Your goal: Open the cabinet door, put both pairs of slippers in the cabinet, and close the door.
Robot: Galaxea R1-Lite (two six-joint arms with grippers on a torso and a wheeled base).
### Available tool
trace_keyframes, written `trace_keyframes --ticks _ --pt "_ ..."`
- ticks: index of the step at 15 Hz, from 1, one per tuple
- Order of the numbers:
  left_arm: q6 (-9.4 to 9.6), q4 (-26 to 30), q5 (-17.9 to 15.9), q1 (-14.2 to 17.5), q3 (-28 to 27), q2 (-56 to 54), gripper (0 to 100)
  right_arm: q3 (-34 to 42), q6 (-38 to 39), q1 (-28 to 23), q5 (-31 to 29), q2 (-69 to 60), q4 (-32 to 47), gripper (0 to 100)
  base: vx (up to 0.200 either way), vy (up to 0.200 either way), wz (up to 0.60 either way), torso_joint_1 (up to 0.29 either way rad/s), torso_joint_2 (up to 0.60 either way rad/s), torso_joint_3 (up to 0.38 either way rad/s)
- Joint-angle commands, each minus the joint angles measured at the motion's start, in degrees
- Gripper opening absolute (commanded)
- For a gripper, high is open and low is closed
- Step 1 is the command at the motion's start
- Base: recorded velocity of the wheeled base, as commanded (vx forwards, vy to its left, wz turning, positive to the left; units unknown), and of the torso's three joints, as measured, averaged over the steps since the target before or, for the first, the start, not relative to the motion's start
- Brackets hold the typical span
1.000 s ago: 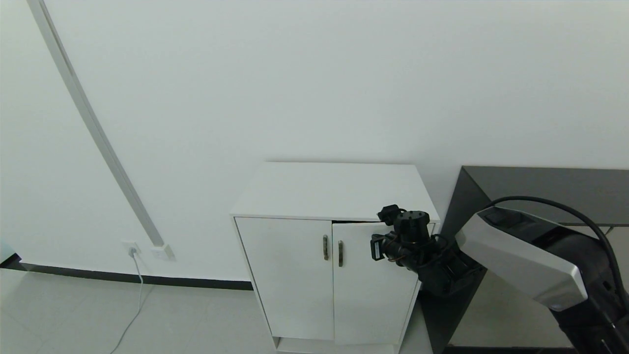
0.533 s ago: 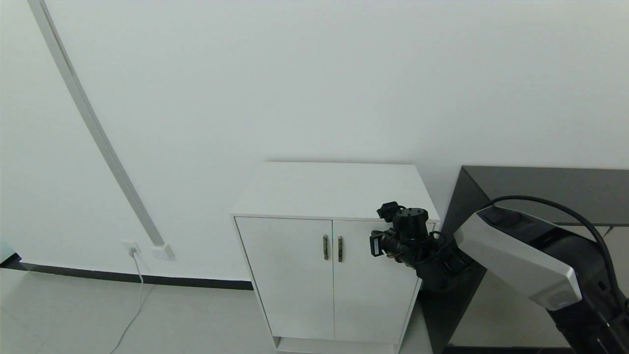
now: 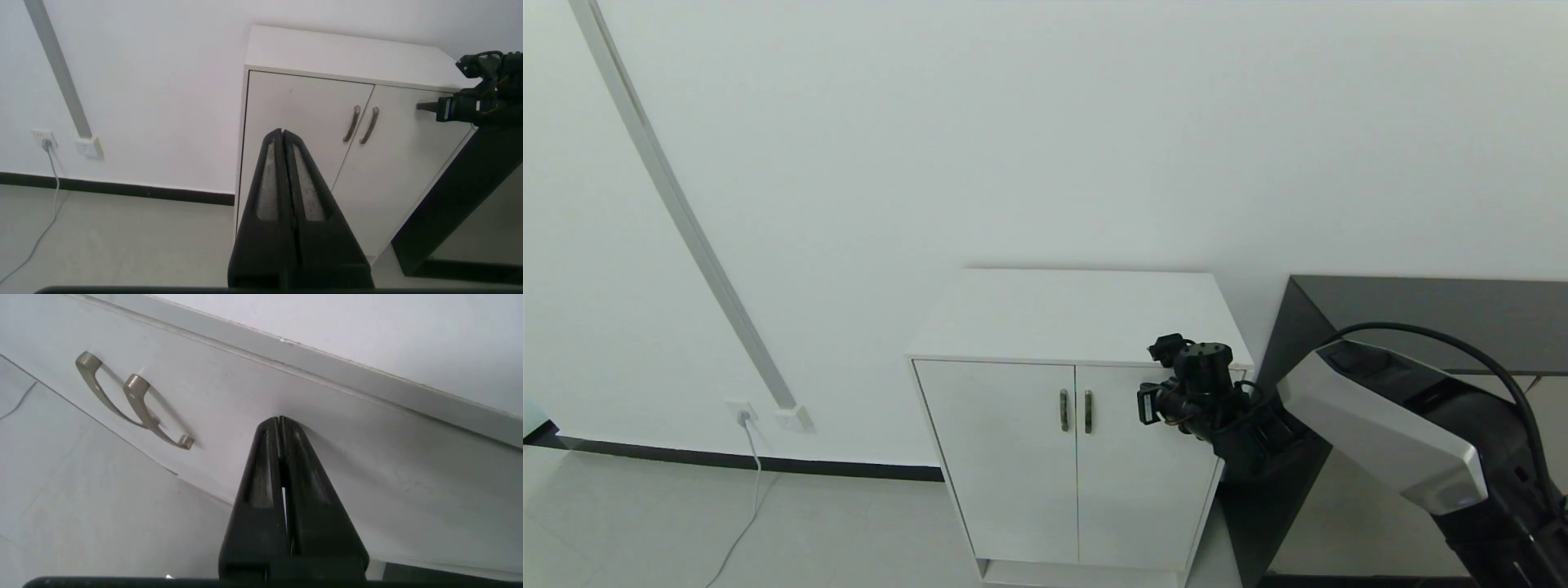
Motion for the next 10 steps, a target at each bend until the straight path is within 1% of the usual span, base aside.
trace_keyframes --ticks 1,7,10 --pt "-0.01 0.0 0.0 0.0 0.0 0.1 0 -0.6 0.0 0.0 0.0 0.0 0.1 0 0.0 0.0 0.0 0.0 0.0 0.0" --pt "-0.01 0.0 0.0 0.0 0.0 0.1 0 -0.9 0.1 -0.1 -1.5 0.1 -0.3 0 0.0 0.0 0.0 0.0 0.0 0.0" --pt "-0.01 0.0 0.1 0.0 0.0 0.1 0 4.1 0.2 0.0 -2.1 -4.8 -0.6 0 0.0 0.0 0.0 0.0 0.0 0.0"
